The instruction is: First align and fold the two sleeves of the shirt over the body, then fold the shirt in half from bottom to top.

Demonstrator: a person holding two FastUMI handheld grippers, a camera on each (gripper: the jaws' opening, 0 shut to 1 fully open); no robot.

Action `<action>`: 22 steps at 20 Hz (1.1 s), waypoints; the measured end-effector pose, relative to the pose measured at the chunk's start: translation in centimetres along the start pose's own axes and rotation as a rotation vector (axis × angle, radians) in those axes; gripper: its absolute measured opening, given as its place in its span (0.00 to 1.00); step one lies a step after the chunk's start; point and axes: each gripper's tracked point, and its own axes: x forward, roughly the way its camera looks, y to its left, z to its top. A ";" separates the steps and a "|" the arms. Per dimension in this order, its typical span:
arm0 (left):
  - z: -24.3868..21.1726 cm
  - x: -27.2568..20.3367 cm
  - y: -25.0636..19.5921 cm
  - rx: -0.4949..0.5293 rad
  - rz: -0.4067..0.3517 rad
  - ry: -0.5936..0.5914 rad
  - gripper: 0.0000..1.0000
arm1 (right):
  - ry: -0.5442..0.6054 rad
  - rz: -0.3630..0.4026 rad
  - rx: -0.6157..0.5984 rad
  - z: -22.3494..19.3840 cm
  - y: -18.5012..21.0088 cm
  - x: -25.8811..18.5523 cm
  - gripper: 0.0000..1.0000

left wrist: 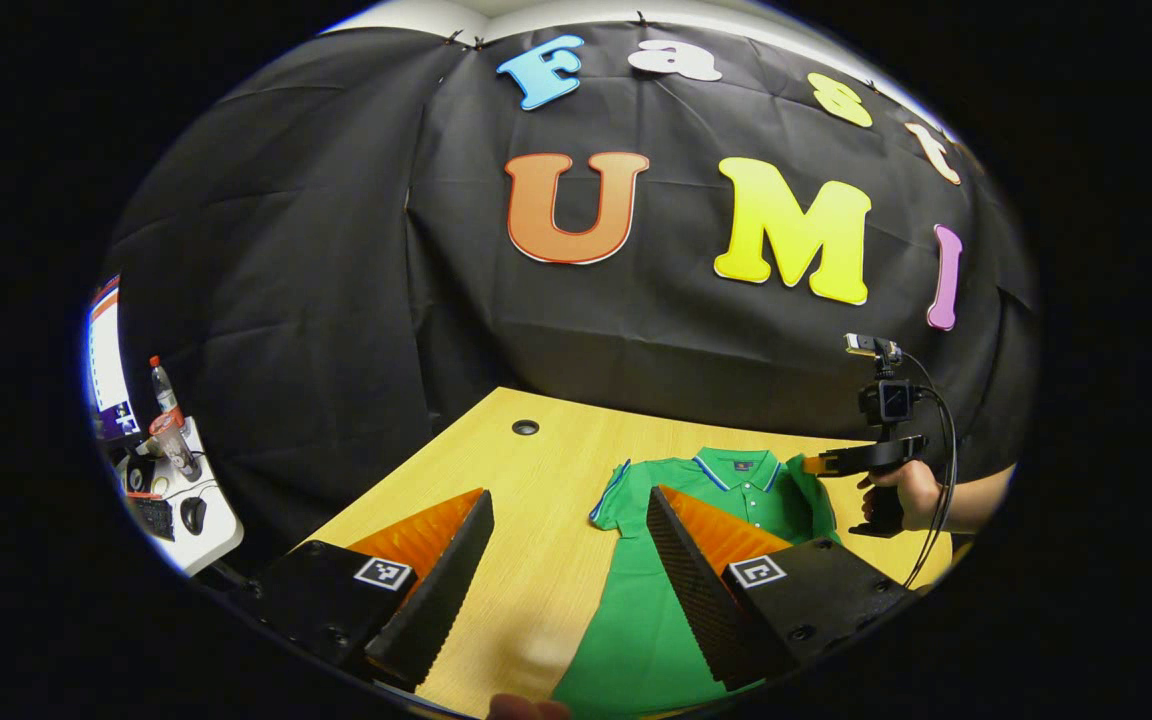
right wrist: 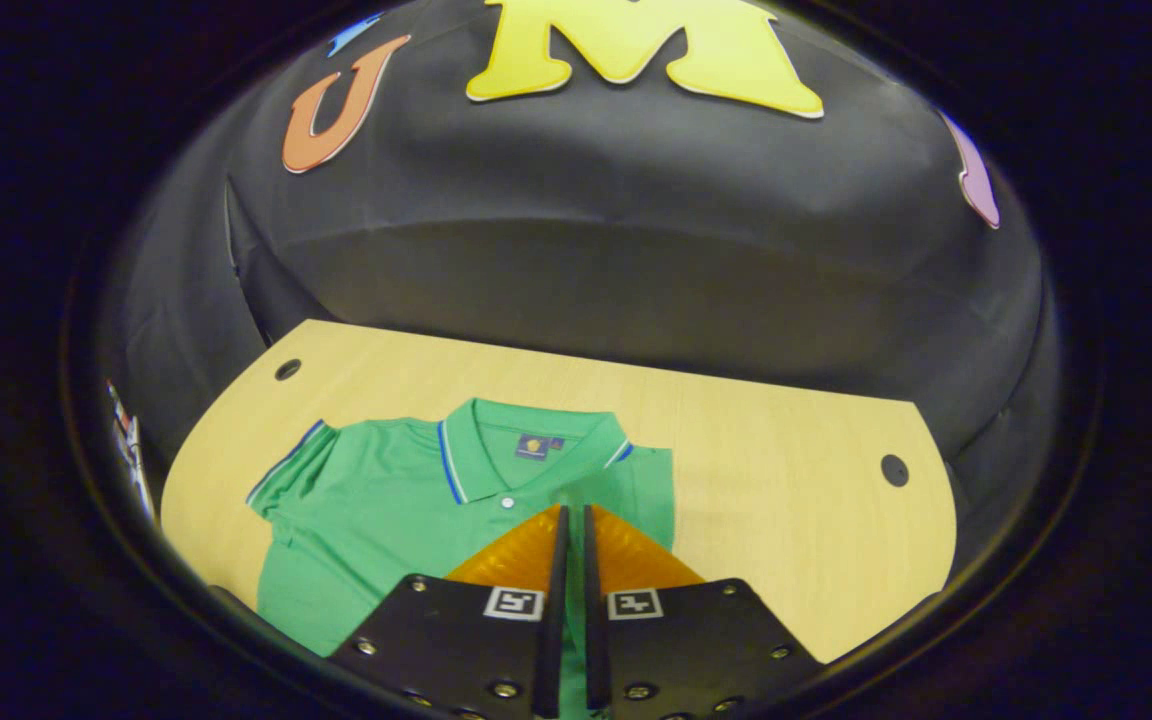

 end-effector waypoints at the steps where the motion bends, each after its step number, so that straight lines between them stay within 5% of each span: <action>1: 0.0 -0.1 0.3 -0.004 0.001 -0.001 0.99 | -0.008 0.007 0.002 0.1 0.2 -0.2 0.10; 2: -0.2 -0.1 0.3 -0.007 -0.001 0.000 0.99 | -0.017 0.009 0.004 0.2 0.3 -0.5 0.27; 7: 0.1 0.3 -0.6 -0.012 -0.039 -0.006 0.99 | -0.049 -0.007 0.025 1.1 -0.8 -3.2 0.69; 22: 3.1 10.0 -5.3 0.063 -0.300 -0.055 0.99 | -0.240 -0.010 -0.060 0.9 -1.1 -22.5 0.68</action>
